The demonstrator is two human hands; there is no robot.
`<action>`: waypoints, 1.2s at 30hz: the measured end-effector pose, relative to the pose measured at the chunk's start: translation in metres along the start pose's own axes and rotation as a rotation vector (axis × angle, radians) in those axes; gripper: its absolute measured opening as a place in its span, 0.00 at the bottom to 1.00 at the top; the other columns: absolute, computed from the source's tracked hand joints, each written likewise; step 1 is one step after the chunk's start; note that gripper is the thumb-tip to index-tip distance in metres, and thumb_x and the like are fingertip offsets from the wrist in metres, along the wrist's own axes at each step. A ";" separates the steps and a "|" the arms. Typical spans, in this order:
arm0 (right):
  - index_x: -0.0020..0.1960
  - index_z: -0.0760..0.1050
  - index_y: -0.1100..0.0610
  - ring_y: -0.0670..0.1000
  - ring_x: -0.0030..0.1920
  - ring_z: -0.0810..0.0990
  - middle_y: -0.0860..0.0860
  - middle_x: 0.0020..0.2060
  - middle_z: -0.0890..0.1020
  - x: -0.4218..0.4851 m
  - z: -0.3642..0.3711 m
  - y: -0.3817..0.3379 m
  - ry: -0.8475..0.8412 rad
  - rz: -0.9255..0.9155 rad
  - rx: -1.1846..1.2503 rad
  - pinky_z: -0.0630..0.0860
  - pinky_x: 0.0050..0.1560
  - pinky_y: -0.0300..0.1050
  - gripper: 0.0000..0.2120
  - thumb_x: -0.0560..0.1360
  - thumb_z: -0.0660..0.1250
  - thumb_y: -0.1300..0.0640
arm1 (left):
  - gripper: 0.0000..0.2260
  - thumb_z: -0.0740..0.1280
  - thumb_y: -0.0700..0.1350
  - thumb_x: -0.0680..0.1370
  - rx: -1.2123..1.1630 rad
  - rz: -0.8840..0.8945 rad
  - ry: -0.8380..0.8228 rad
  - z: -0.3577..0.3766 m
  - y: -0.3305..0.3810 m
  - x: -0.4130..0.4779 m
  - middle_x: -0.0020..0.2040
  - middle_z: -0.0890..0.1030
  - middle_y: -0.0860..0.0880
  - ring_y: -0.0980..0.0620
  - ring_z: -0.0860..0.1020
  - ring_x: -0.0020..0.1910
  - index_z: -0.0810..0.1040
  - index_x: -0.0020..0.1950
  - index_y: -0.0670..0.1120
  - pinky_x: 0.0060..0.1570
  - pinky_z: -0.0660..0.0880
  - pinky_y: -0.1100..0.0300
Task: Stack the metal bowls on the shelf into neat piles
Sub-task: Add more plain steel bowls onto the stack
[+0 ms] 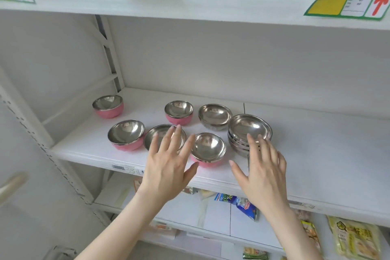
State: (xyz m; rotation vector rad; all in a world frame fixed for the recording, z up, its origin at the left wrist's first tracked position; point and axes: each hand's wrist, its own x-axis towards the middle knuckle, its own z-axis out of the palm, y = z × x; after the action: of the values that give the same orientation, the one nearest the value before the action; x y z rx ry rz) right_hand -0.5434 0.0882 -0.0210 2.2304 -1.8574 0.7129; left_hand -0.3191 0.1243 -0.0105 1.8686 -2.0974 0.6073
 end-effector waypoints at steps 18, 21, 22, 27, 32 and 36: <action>0.71 0.64 0.55 0.56 0.64 0.74 0.54 0.65 0.74 -0.035 0.076 -0.170 -0.104 0.103 0.225 0.73 0.57 0.52 0.35 0.72 0.54 0.35 | 0.28 0.60 0.61 0.75 -0.007 -0.037 -0.088 0.040 -0.163 -0.026 0.66 0.76 0.38 0.38 0.74 0.66 0.74 0.69 0.45 0.62 0.69 0.37; 0.66 0.70 0.58 0.57 0.52 0.79 0.54 0.55 0.79 -0.027 0.104 -0.180 -0.140 0.188 0.255 0.77 0.45 0.51 0.33 0.71 0.56 0.36 | 0.27 0.58 0.61 0.75 -0.093 -0.030 -0.115 0.068 -0.181 0.009 0.62 0.79 0.41 0.39 0.77 0.62 0.75 0.65 0.45 0.60 0.71 0.39; 0.65 0.71 0.59 0.58 0.52 0.79 0.55 0.54 0.79 -0.024 0.113 -0.182 -0.148 0.216 0.278 0.77 0.45 0.52 0.33 0.71 0.56 0.36 | 0.28 0.57 0.62 0.75 -0.133 -0.031 -0.142 0.076 -0.187 0.019 0.61 0.79 0.42 0.40 0.77 0.62 0.75 0.66 0.45 0.60 0.71 0.40; 0.71 0.64 0.58 0.53 0.66 0.71 0.53 0.65 0.73 0.000 0.138 -0.193 -0.268 0.479 0.562 0.69 0.64 0.47 0.30 0.76 0.61 0.41 | 0.40 0.47 0.70 0.73 -0.272 0.019 -0.428 0.114 -0.206 0.068 0.72 0.71 0.45 0.44 0.66 0.73 0.60 0.77 0.45 0.73 0.57 0.43; 0.58 0.71 0.57 0.47 0.43 0.77 0.48 0.42 0.78 0.028 0.149 -0.203 -0.193 0.691 0.778 0.72 0.46 0.41 0.20 0.76 0.62 0.43 | 0.33 0.55 0.67 0.77 -0.359 0.140 -0.571 0.147 -0.211 0.103 0.63 0.79 0.44 0.44 0.72 0.67 0.65 0.73 0.45 0.73 0.56 0.43; 0.53 0.68 0.51 0.52 0.47 0.79 0.43 0.41 0.76 0.042 0.152 -0.209 -0.114 0.758 0.947 0.76 0.50 0.45 0.08 0.78 0.64 0.51 | 0.25 0.54 0.66 0.78 -0.368 0.184 -0.667 0.159 -0.209 0.119 0.49 0.83 0.45 0.43 0.78 0.56 0.73 0.56 0.46 0.71 0.57 0.43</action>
State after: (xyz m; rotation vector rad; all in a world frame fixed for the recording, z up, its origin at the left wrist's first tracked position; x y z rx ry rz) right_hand -0.2990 0.0348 -0.0972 1.8612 -2.8634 1.9536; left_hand -0.1163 -0.0731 -0.0675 1.8230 -2.5605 -0.4236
